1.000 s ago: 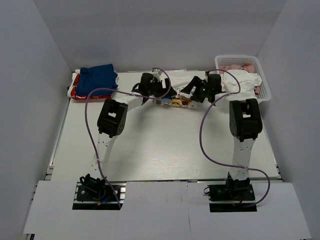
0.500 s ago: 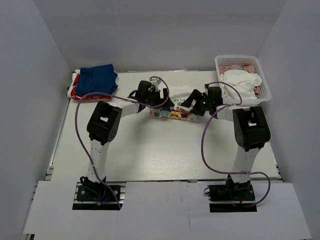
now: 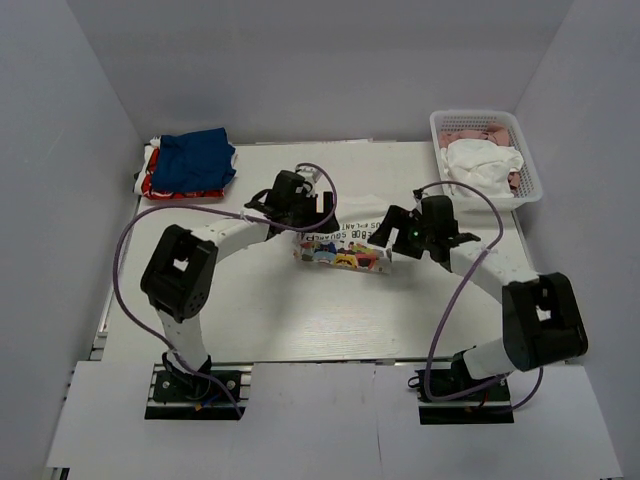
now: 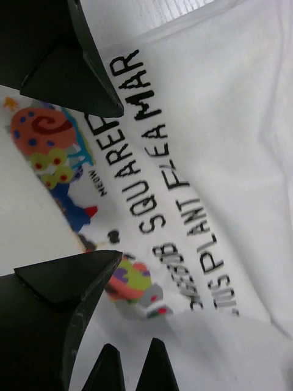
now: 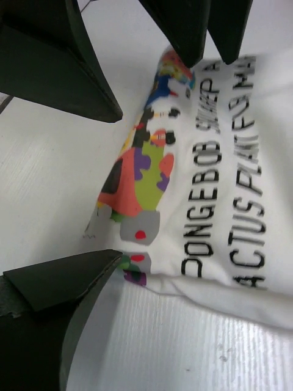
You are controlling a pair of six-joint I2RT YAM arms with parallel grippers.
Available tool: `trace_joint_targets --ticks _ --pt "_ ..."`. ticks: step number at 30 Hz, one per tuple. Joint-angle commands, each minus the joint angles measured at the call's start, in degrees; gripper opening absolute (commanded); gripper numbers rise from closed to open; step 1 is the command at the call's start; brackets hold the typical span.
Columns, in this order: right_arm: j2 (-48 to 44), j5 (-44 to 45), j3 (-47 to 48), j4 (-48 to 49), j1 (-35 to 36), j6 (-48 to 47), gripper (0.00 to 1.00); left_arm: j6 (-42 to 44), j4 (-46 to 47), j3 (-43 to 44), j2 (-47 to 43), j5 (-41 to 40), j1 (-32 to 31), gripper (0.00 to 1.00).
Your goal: Fold and stack the t-shirts
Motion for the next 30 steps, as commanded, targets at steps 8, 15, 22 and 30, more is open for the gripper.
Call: trace_joint_targets --ticks 8,15,22,30 --pt "-11.35 -4.81 -6.1 8.2 2.43 -1.49 0.9 -4.11 7.75 -8.9 -8.69 12.48 -5.32 0.99" --pt "-1.95 -5.89 -10.94 15.33 3.14 0.53 0.9 -5.94 8.28 -11.36 1.34 10.49 -4.0 0.99" --pt "11.67 -2.72 -11.73 12.34 2.61 4.39 0.9 -5.95 6.35 -14.61 0.12 5.12 -4.0 0.99" --pt "2.64 5.71 -9.19 3.83 2.87 3.0 0.9 -1.91 0.81 -12.35 -9.28 -9.89 -4.0 0.99"
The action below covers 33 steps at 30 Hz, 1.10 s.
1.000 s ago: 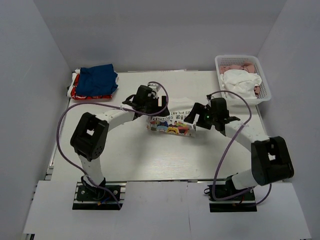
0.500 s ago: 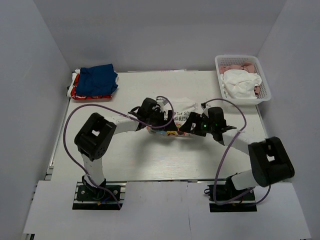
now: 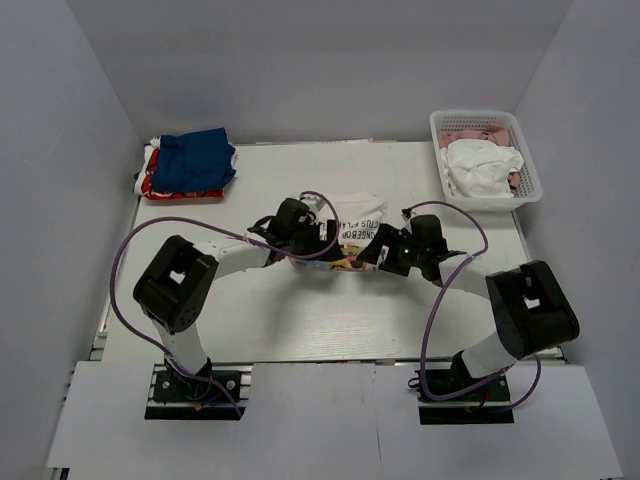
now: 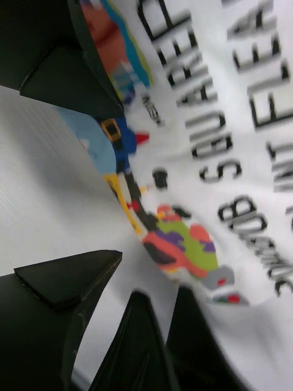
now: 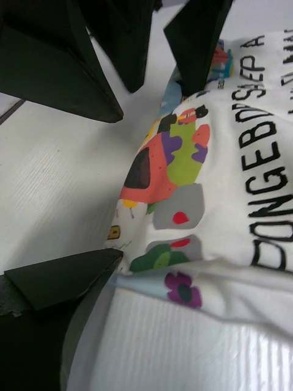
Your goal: Fold and stack the t-shirts
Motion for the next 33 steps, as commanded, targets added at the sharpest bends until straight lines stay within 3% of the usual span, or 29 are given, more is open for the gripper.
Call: trace_joint_targets --ticks 1,2,6,11,18,24,28,33 --pt "-4.66 13.2 0.71 -14.29 0.12 -3.1 0.9 3.86 -7.63 2.72 -5.07 -14.39 0.68 0.99" --pt "-7.03 14.7 2.11 -16.32 0.03 -3.28 0.9 4.39 -8.16 5.95 -5.07 -17.81 1.2 0.99" --pt "-10.74 15.86 7.56 -21.78 0.12 -5.57 0.9 5.45 -8.78 12.3 -5.6 -19.25 1.21 0.99" --pt "-8.82 10.78 14.42 -17.23 0.21 -5.75 0.9 6.68 -7.71 17.92 -0.18 -20.39 1.82 0.99" --pt "6.19 6.98 21.8 1.12 -0.06 -2.23 0.9 4.67 -8.52 24.7 11.17 -18.37 5.68 0.99" --pt "23.77 12.42 29.72 6.69 -1.89 0.49 0.9 2.55 -4.57 26.11 19.27 -16.0 9.55 0.99" --pt "26.16 20.15 25.42 11.51 -3.65 3.92 0.9 2.02 -3.06 25.5 20.77 -14.94 10.96 0.99" --pt "25.81 21.21 24.88 10.3 -5.76 2.0 0.9 3.77 -0.08 24.26 20.24 -12.83 12.1 0.99"
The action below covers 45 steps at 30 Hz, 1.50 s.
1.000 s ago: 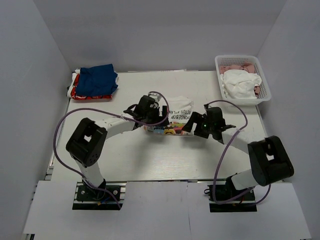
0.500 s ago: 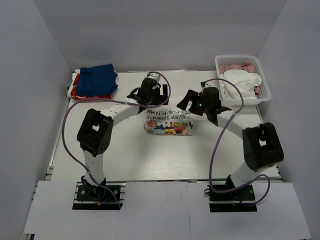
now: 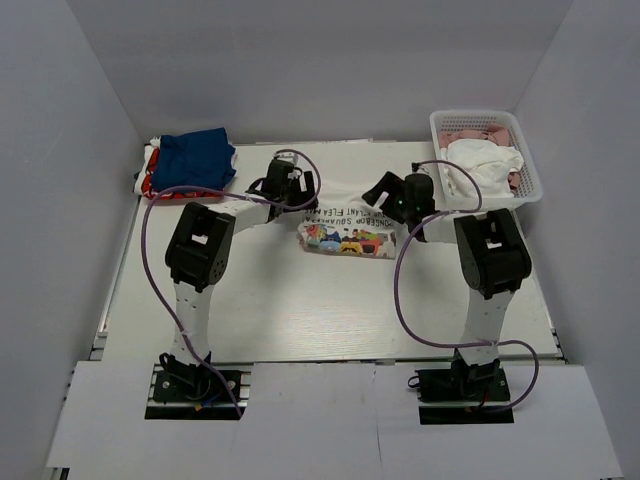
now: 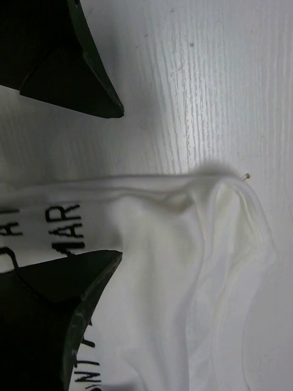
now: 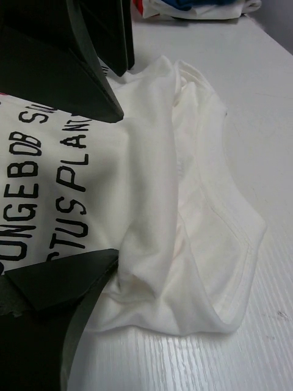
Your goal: Fold and stack the t-shirts
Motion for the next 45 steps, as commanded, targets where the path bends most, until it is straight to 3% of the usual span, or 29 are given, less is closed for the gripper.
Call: trace_joint_targets --ticks 1,8,15,18,25,30,36,42,45 --pt "0.87 -0.24 -0.23 -1.99 -1.83 -1.81 0.9 0.81 1.28 -1.2 -1.24 2.77 0.32 0.99" --pt "-7.2 -9.16 5.05 -9.1 -1.22 -10.24 0.9 3.79 -0.56 1.79 -4.85 7.94 0.32 0.99" --pt "-23.01 -5.67 -2.14 -12.61 -1.4 -11.57 0.9 2.83 -8.38 1.71 -3.36 12.01 -3.36 0.99" --pt "-28.37 -4.08 -4.96 -14.21 -1.31 -11.75 0.9 0.46 -11.19 -0.75 -2.83 7.1 -4.68 0.99" --pt "-41.21 -1.62 -14.53 -12.28 -1.57 -10.52 0.9 0.46 -9.62 -1.56 1.72 6.65 -8.72 0.73" --pt "-48.42 -0.83 -20.42 -13.68 -1.49 -10.25 0.9 2.21 -16.9 10.46 9.82 1.66 -9.26 0.38" --pt "-57.39 3.92 -25.97 -16.14 -1.66 -11.57 0.9 6.41 -17.44 12.34 6.32 -2.49 -8.64 0.0" --pt "-63.54 13.23 -28.08 -17.64 -1.57 -14.2 0.9 18.44 -19.9 15.32 -0.18 -16.97 -8.64 0.0" --pt "-64.43 15.96 -29.22 -17.99 -1.57 -14.91 0.9 26.95 -15.45 12.79 -5.19 -24.02 -7.94 0.0"
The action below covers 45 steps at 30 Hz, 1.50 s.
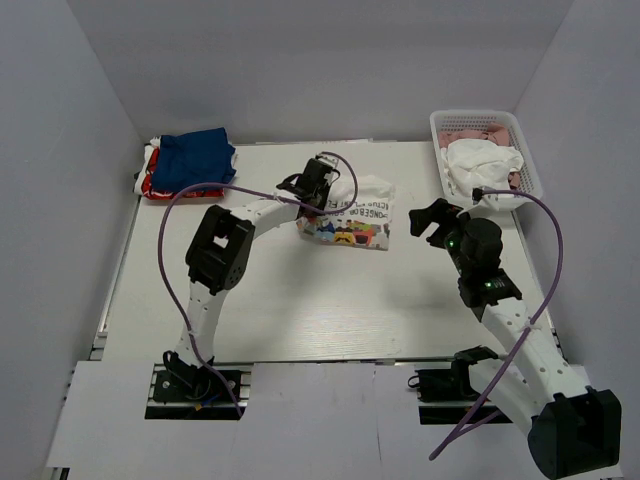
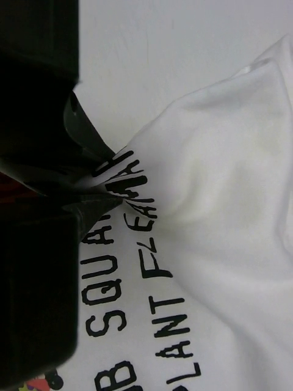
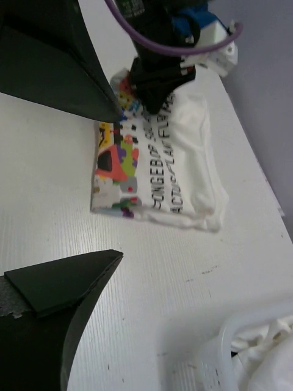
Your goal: Fold and stack the t-shirts
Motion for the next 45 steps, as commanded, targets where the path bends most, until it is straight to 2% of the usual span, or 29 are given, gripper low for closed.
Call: trace_joint_targets --ticks 1,7,10,12,23,33,41,45 --pt "-1.15 6.04 -1.14 0.19 -0.2 -2.6 0.9 13.2 2.52 -2.78 -10.49 -14.79 1.81 0.0" --pt "0.07 8.06 -0.88 0.11 -0.37 -3.83 0.9 29.88 12.62 -10.6 -18.58 -23.59 4.01 0.0" --pt "1.56 7.71 -0.44 0.28 -0.2 -3.84 0.9 34.56 18.59 -14.12 -22.61 -22.56 6.99 0.0" --pt "2.18 7.28 -0.17 -0.16 -0.28 -4.01 0.9 37.29 19.23 -14.14 -23.33 -21.42 9.36 0.0" --pt "5.35 7.98 0.88 -1.21 -0.2 -4.28 0.9 41.34 14.15 -3.51 -22.28 -14.92 18.51 0.0" --pt "7.64 6.66 2.29 -2.18 -0.2 -4.19 0.9 43.8 6.85 11.07 -17.01 -9.82 24.92 0.0" --pt "8.07 7.18 2.99 -2.79 -0.46 -4.19 0.9 44.33 5.96 13.02 -14.28 -4.9 30.2 0.0" --pt "9.13 7.36 3.96 -3.23 -0.28 -4.36 0.9 43.01 7.19 13.02 -11.04 -4.89 33.27 0.0"
